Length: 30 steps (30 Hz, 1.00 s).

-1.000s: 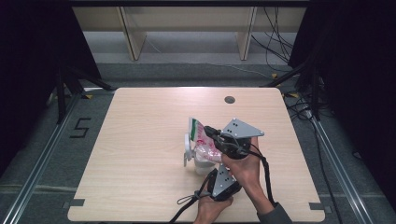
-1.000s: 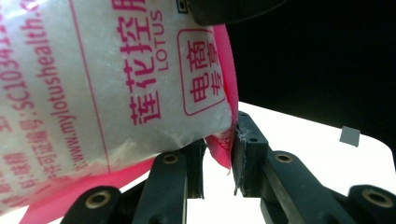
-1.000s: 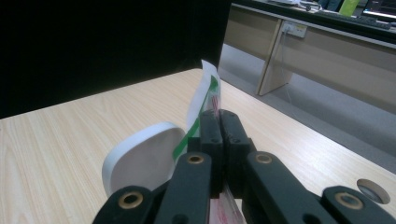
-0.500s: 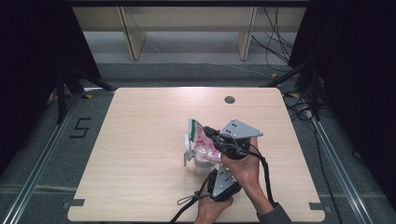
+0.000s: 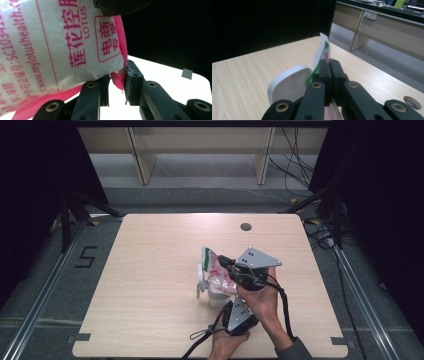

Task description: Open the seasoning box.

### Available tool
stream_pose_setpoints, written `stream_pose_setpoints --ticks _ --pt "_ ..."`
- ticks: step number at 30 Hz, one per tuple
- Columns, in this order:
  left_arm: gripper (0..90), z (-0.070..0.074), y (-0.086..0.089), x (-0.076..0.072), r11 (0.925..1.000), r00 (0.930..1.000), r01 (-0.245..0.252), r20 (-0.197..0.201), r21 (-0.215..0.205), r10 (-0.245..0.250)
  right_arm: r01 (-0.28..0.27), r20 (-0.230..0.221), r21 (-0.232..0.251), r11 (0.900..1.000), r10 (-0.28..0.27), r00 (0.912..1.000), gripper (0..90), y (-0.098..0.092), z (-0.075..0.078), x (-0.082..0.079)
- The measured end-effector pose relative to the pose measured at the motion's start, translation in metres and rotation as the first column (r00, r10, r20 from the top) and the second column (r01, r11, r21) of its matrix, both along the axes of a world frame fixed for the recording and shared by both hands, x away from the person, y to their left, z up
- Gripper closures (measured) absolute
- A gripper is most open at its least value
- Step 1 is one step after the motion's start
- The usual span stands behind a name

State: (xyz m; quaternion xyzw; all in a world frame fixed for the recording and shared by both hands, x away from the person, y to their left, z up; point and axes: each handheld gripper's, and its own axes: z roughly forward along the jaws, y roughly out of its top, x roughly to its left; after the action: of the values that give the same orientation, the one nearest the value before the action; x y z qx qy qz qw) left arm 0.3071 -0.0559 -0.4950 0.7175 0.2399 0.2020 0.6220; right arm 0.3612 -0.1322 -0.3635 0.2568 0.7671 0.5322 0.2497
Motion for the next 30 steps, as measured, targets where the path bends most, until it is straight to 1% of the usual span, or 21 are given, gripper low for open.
stream_pose_setpoints --ticks 1,2,3,4,5,6,7,8,9,11,13,20,21,23,24,25,26,27,28,29,30 --pt "75.5 -0.0001 0.0 -0.0003 1.0 1.0 -0.006 -0.002 0.0 0.006 -0.004 -0.018 -0.001 1.0 0.004 0.9998 90.0 0.0005 0.0 -0.0007" --pt "75.5 -0.0002 -0.0002 -0.0004 1.0 1.0 -0.008 -0.002 0.001 0.008 -0.004 -0.012 -0.004 1.0 0.004 0.9999 90.0 0.0001 0.0 -0.0004" --pt "75.5 -0.0003 -0.0001 -0.0004 1.0 1.0 -0.007 -0.003 0.002 0.007 0.009 0.015 -0.023 1.0 -0.008 0.9999 90.0 -0.0012 0.0003 0.0003" --pt "75.5 -0.0003 -0.0001 -0.0004 1.0 1.0 -0.007 -0.001 0.001 0.007 0.008 -0.008 -0.011 1.0 -0.008 0.9999 90.0 -0.0005 -0.0001 -0.0007" --pt "75.6 -0.0002 -0.0001 -0.0002 1.0 1.0 -0.001 0.001 0.001 0.001 0.013 0.0 -0.015 1.0 -0.013 0.9999 90.0 -0.001 0.0003 -0.0008" --pt "75.5 -0.0001 -0.0001 -0.0003 1.0 1.0 -0.002 0.0 0.001 0.002 0.014 -0.026 -0.003 1.0 -0.014 0.9996 90.0 -0.0003 0.0004 -0.0023" --pt "75.6 -0.0002 -0.0001 -0.0001 1.0 1.0 -0.001 0.0 0.002 0.001 0.007 -0.004 -0.008 1.0 -0.007 1.0 90.0 -0.0001 0.0002 -0.0012" --pt "75.5 -0.0001 0.0002 -0.0003 1.0 1.0 -0.007 -0.001 0.003 0.007 0.003 -0.008 -0.01 1.0 -0.003 1.0 90.0 -0.0002 0.0002 -0.0011" --pt "75.6 -0.0001 0.0003 -0.0001 1.0 1.0 -0.007 -0.001 0.003 0.007 0.008 0.007 -0.024 1.0 -0.008 0.9999 90.0 -0.0008 0.0004 -0.0005" --pt "75.6 -0.0002 0.0002 -0.0001 1.0 1.0 -0.008 0.0 0.003 0.008 0.007 0.016 -0.024 1.0 -0.007 0.9999 90.0 -0.0011 0.0006 0.0003" --pt "75.6 -0.0003 0.0002 -0.0004 1.0 1.0 -0.007 0.0 0.003 0.007 0.015 -0.026 -0.004 1.0 -0.015 0.9995 90.0 -0.0002 0.0003 -0.0023" --pt "75.6 -0.0009 0.0003 -0.0005 1.0 1.0 -0.008 0.0 0.006 0.008 0.014 -0.026 -0.006 1.0 -0.015 0.9996 90.0 -0.0005 0.0003 -0.0022" --pt "75.6 -0.001 0.0003 -0.0004 1.0 1.0 -0.007 0.0 0.006 0.007 0.018 -0.01 -0.005 1.0 -0.018 0.9998 90.0 -0.0006 0.0 -0.0013" --pt "75.6 -0.0012 0.0 -0.0005 0.9999 1.0 -0.009 0.001 0.007 0.009 0.013 -0.016 -0.002 1.0 -0.013 0.9998 90.0 -0.0002 -0.0001 -0.0016" --pt "75.6 -0.0014 -0.0004 -0.0006 0.9999 1.0 -0.009 0.001 0.008 0.009 0.012 -0.01 -0.003 1.0 -0.012 0.9999 90.0 -0.0007 -0.0001 -0.0011" --pt "75.7 -0.0016 -0.0006 -0.0005 0.9999 0.9999 -0.011 0.003 0.011 0.011 0.02 -0.011 -0.01 1.0 -0.02 0.9997 90.0 -0.0015 0.0005 -0.0014" --pt "75.7 -0.0019 -0.0011 -0.0005 0.9998 0.9999 -0.014 0.004 0.011 0.014 0.01 -0.007 -0.019 1.0 -0.011 0.9999 90.0 -0.0028 0.0012 -0.0006" --pt "75.8 -0.002 -0.0012 -0.0004 0.9998 0.9999 -0.014 0.005 0.011 0.014 0.011 -0.033 -0.002 1.0 -0.011 0.9994 90.0 -0.0024 0.0011 -0.0015" --pt "75.8 -0.0022 -0.0014 -0.0004 0.9998 0.9999 -0.015 0.005 0.01 0.015 0.013 -0.034 0.005 1.0 -0.013 0.9993 90.0 -0.0021 0.0007 -0.0013" --pt "75.8 -0.0024 -0.0016 -0.0004 0.9998 0.9999 -0.015 0.006 0.011 0.015 0.004 -0.03 -0.011 1.0 -0.004 0.9996 90.0 -0.0031 0.0011 0.0002" --pt "75.8 -0.0028 -0.0021 -0.0005 0.9998 0.9999 -0.017 0.004 0.011 0.017 0.001 -0.036 -0.011 1.0 -0.001 0.9994 90.0 -0.0035 0.0011 0.0008"
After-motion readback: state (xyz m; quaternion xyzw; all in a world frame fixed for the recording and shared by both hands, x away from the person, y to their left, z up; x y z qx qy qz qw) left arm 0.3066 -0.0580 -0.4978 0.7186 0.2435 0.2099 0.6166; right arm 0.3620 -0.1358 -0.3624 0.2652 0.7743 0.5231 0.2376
